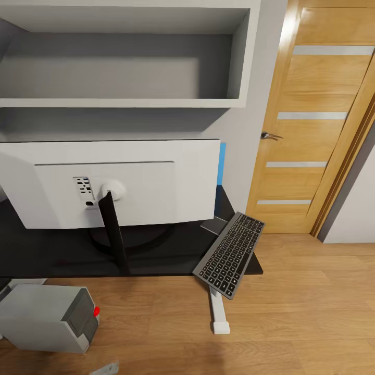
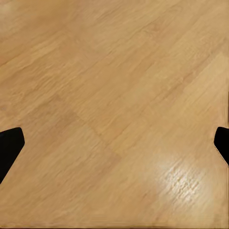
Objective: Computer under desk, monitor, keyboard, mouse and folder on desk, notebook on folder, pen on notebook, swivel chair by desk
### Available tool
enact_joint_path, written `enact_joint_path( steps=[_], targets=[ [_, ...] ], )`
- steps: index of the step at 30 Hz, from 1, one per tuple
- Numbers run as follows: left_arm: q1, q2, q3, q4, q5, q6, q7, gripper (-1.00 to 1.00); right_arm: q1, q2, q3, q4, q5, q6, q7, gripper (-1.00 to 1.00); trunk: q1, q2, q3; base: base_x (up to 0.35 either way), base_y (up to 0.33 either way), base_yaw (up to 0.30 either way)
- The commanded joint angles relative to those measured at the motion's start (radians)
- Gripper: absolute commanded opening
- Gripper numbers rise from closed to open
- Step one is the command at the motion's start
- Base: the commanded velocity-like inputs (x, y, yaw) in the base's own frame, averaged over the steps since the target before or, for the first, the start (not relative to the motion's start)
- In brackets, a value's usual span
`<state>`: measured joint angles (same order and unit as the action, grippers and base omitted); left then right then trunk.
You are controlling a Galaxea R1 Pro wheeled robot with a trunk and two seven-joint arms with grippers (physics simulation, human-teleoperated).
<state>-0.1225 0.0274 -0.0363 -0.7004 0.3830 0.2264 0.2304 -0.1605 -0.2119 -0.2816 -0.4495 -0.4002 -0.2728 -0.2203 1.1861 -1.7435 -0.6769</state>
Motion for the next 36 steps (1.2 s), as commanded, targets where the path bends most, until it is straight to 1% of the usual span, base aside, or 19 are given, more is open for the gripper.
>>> enact_joint_path(
  steps=[1,5,6,8,9,12,13,14,17,19,20,21,22,25,29,36],
  targets=[
    [0.0,0.001,-0.003,0.062,0.008,-0.004,0.006,1.0,-0.001,0.002,0.002,0.042,0.037,-0.03,0.024,1.0,0.0,0.0,-0.001,0.0,0.0,0.0],
    [0.0,0.002,-0.002,0.12,0.009,-0.047,0.005,1.0,-0.001,0.005,0.007,0.061,0.054,-0.039,0.054,1.0,0.0,0.0,-0.001,0.0,0.0,0.0],
    [0.0,0.002,-0.002,0.141,0.009,-0.073,0.005,1.0,-0.001,0.006,0.009,0.069,0.057,-0.041,0.063,1.0,0.0,0.0,-0.001,0.0,0.0,0.0],
    [0.0,0.002,-0.002,0.162,0.01,-0.1,0.005,1.0,-0.001,0.008,0.011,0.078,0.058,-0.043,0.069,1.0,0.0,0.0,-0.001,0.0,0.0,0.0],
    [0.0,0.002,-0.002,0.182,0.01,-0.125,0.004,1.0,-0.001,0.01,0.012,0.084,0.055,-0.043,0.07,1.0,0.0,0.0,-0.001,0.0,0.0,0.0],
    [0.0,0.002,-0.002,0.204,0.01,-0.153,0.004,1.0,-0.001,0.015,0.012,0.087,0.052,-0.042,0.067,1.0,0.0,0.0,-0.001,0.0,0.0,0.0],
    [0.0,0.002,-0.002,0.208,0.01,-0.16,0.004,1.0,-0.001,0.018,0.012,0.088,0.051,-0.042,0.067,1.0,0.0,0.0,-0.001,0.0,0.0,0.0],
    [0.0,0.002,-0.002,0.22,0.01,-0.173,0.004,1.0,-0.001,0.029,0.012,0.089,0.05,-0.042,0.065,1.0,0.0,0.0,-0.001,0.0,0.0,0.0],
    [0.0,0.002,-0.003,0.227,0.01,-0.181,0.004,1.0,-0.001,0.044,0.012,0.09,0.05,-0.042,0.064,1.0,0.0,0.0,-0.001,0.0,0.0,0.0],
    [0.0,0.002,-0.003,0.237,0.009,-0.186,0.004,1.0,-0.001,0.06,0.011,0.09,0.051,-0.043,0.063,1.0,0.0,0.0,-0.001,0.0,0.0,0.0],
    [0.0,0.008,-0.005,0.247,0.007,-0.189,0.004,1.0,-0.001,0.075,0.012,0.103,0.056,-0.045,0.062,1.0,0.0,0.0,-0.002,0.0,-0.098,0.064],
    [0.0,0.009,-0.005,0.254,0.006,-0.189,0.004,1.0,-0.001,0.076,0.012,0.113,0.056,-0.045,0.062,1.0,0.0,0.0,-0.002,0.0,-0.203,0.106],
    [0.0,0.009,-0.007,0.278,0.003,-0.19,0.004,1.0,-0.001,0.077,0.013,0.135,0.056,-0.046,0.062,1.0,0.0,0.0,-0.004,0.0,-0.295,0.145],
    [0.0,0.009,-0.008,0.283,0.003,-0.19,0.004,1.0,-0.001,0.079,0.013,0.14,0.057,-0.046,0.062,1.0,0.0,0.0,-0.007,0.0,-0.305,0.15],
    [0.0,0.009,-0.008,0.284,0.003,-0.19,0.004,1.0,-0.001,0.088,0.013,0.142,0.057,-0.047,0.062,1.0,0.0,0.0,-0.012,-0.001,-0.312,0.154],
    [0.0,0.011,-0.007,0.285,0.004,-0.19,0.004,1.0,-0.001,0.091,0.013,0.143,0.057,-0.057,0.062,1.0,0.0,0.0,-0.021,-0.057,-0.311,0.155]
  ],
)
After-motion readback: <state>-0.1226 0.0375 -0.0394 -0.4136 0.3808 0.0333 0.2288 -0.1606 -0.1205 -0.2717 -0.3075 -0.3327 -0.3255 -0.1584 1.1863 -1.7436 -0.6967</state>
